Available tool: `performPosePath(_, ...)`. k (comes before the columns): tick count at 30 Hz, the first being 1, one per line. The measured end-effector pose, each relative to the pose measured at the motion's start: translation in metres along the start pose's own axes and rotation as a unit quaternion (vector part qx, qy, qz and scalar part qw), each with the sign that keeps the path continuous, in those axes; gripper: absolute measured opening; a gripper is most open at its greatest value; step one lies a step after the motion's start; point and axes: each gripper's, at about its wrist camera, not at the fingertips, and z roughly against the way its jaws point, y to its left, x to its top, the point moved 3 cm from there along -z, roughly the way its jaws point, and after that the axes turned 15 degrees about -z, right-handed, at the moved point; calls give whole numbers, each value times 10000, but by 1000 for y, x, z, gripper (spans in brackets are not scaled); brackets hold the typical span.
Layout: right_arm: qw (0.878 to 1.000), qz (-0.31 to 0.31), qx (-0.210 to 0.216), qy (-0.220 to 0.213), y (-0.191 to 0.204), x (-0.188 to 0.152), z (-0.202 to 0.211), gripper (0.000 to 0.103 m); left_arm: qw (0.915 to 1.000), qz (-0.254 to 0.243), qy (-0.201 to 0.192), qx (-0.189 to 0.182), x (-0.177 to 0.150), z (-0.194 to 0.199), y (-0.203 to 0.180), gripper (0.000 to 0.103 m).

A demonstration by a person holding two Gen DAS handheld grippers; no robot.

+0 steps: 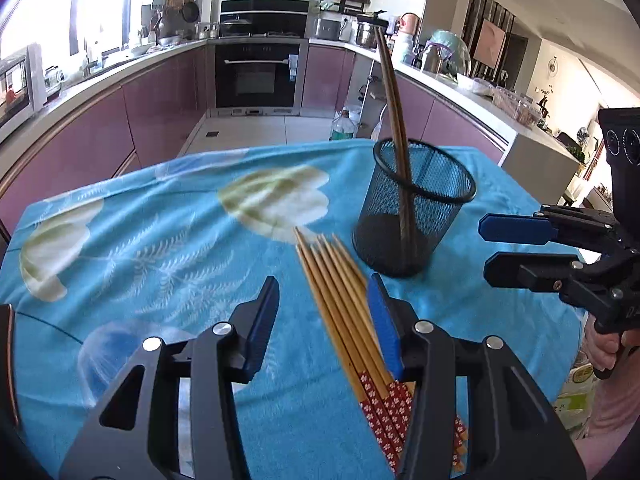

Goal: Organize utensils
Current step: 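Open both grippers to release the chopsticks inside the cup, then move both grippers back over the remaining chopstick bundle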

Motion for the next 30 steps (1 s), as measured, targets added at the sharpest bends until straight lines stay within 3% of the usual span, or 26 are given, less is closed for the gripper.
performPosePath(10, 9972, -117, -323, 671, 0, -44, -51, 44, 9993, 97, 363, -83, -44, -16, -3, 45)
performPosePath(18, 9947, 51, -783, 671, 2, -52, -64, 41, 9990, 34, 413, -155, -48, -18, -11, 45)
performPosePath(30, 9953, -215, -759, 559, -10, -48, -56, 41, 9984, -66, 529, -175, -48, -30, -16, 44)
